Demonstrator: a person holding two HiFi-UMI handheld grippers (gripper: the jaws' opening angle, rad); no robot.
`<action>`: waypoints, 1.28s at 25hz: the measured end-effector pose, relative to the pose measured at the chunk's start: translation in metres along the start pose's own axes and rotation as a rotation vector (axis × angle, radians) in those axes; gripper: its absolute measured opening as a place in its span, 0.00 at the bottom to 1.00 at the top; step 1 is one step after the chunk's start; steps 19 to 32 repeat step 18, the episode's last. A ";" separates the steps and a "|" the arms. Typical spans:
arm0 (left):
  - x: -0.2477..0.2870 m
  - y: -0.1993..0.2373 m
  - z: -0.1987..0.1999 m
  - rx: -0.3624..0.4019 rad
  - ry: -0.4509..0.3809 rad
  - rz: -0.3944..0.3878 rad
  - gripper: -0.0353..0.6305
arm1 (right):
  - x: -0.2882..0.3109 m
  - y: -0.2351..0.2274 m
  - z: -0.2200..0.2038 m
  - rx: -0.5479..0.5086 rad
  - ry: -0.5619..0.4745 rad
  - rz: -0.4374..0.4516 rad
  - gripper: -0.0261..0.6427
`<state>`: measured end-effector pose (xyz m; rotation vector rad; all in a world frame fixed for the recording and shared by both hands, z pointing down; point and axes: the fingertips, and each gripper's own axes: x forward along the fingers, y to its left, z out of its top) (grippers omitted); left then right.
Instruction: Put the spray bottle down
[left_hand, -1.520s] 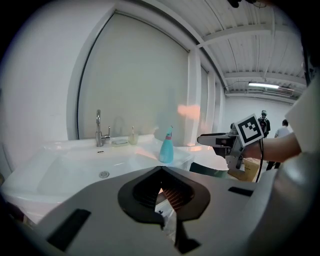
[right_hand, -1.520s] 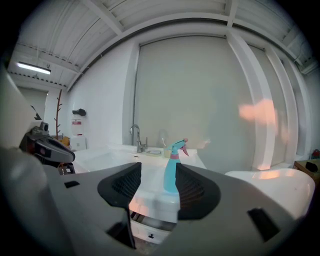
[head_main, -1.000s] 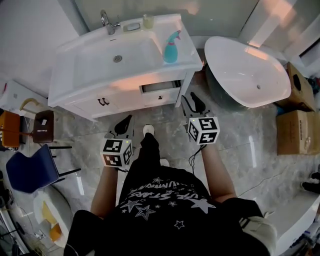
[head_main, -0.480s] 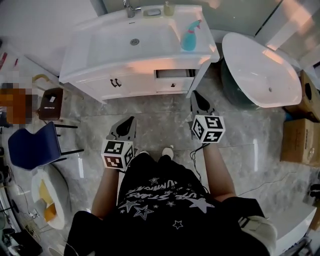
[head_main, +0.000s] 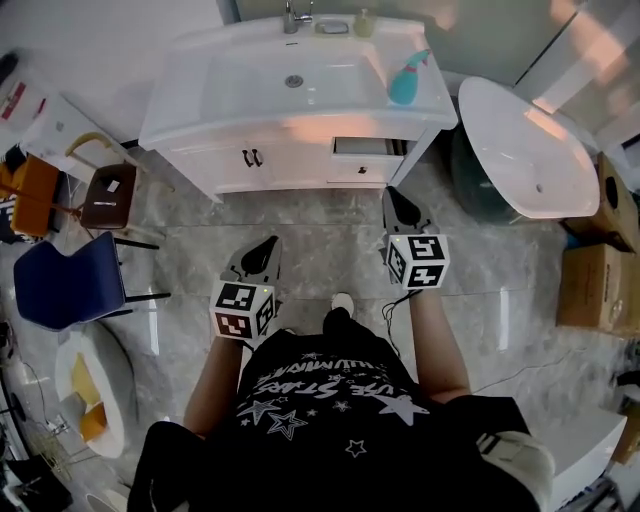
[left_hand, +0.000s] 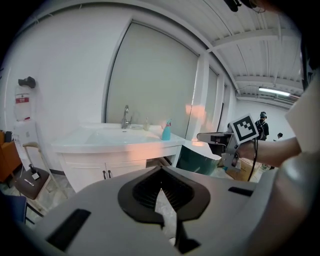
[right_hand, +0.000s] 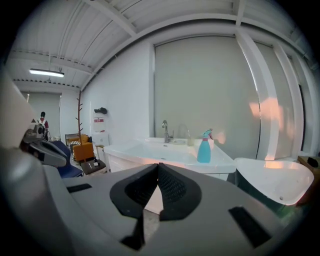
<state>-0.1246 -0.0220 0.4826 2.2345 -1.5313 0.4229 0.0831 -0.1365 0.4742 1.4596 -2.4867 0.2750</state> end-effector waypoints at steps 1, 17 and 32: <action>-0.007 0.006 -0.005 -0.001 0.005 -0.004 0.08 | -0.003 0.010 0.001 -0.004 -0.002 -0.002 0.06; -0.075 0.013 -0.046 0.037 0.008 -0.163 0.08 | -0.087 0.091 -0.018 -0.015 0.022 -0.131 0.06; -0.079 0.015 -0.048 0.039 0.007 -0.168 0.08 | -0.091 0.095 -0.019 -0.010 0.021 -0.137 0.06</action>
